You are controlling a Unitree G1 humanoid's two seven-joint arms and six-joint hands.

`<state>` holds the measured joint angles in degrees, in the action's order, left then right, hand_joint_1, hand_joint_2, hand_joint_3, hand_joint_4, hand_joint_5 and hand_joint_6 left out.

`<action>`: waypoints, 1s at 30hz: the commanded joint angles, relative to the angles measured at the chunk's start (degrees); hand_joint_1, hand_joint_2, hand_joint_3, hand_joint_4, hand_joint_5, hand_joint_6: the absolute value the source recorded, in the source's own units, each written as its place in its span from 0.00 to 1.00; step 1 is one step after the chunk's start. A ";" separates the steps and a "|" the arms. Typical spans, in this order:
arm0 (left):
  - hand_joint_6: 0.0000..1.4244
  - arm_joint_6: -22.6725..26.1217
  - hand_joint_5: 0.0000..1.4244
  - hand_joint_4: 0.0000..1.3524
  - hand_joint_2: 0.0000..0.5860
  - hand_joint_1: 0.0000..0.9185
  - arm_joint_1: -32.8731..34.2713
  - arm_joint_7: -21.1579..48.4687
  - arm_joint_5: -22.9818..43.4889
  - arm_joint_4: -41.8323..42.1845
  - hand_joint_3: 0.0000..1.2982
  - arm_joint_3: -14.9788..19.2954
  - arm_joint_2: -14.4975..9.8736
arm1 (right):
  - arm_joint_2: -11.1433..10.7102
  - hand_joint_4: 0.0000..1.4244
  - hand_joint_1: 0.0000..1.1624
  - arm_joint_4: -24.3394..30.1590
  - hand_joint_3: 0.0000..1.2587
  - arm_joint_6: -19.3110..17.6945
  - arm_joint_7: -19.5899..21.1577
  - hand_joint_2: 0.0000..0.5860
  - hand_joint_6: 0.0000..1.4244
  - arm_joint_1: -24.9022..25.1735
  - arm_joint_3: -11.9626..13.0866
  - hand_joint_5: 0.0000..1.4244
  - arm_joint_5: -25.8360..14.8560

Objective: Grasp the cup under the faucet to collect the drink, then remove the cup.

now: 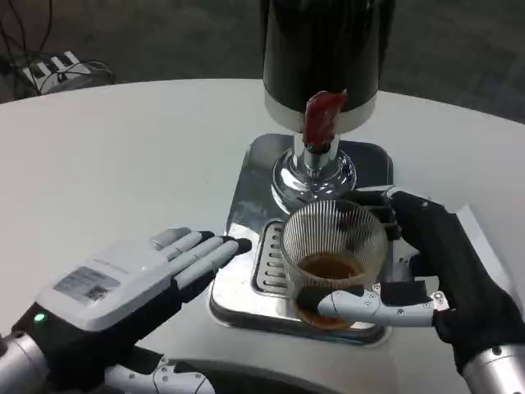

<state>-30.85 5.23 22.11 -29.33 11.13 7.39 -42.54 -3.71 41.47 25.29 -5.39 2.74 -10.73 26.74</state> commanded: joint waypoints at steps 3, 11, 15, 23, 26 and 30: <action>0.00 -0.56 0.00 0.00 0.16 0.00 -0.92 1.23 2.58 2.42 0.00 -0.59 -2.38 | 0.47 0.76 0.85 3.81 0.76 0.24 -0.74 0.21 1.00 1.00 -1.46 0.85 0.36; 0.00 -0.44 0.00 0.00 0.16 0.00 -5.15 1.10 3.85 5.79 0.00 1.84 -3.46 | 0.77 0.77 0.84 6.27 0.76 0.97 -1.19 0.21 1.00 -1.15 -4.19 0.86 1.59; 0.00 -0.65 0.00 0.00 0.17 0.00 -8.63 0.33 4.19 7.24 0.00 3.54 -2.90 | 0.92 0.77 0.84 7.97 0.76 1.16 -1.49 0.21 1.00 -3.67 -5.19 0.86 1.58; 0.00 -2.39 0.00 0.00 0.17 0.00 -16.25 -0.61 4.97 10.57 0.00 6.45 -1.40 | -0.52 0.77 0.84 12.17 0.76 1.11 -3.47 0.21 1.00 -9.66 -6.03 0.86 1.17; 0.00 -4.35 0.00 0.00 0.18 0.00 -19.49 -1.24 5.21 11.80 0.00 7.80 -0.71 | -1.04 0.77 0.84 14.12 0.76 1.60 -4.67 0.21 1.00 -11.76 -6.35 0.86 0.94; 0.00 -6.05 0.00 0.00 0.18 0.00 -21.84 -1.92 5.81 12.84 0.00 8.98 0.17 | -1.70 0.77 0.84 15.64 0.76 1.90 -6.01 0.21 1.00 -13.15 -5.60 0.86 0.60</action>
<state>-35.87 -15.43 21.10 -24.16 23.20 15.55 -42.95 -5.33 54.56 27.19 -11.06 -9.85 -16.62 28.00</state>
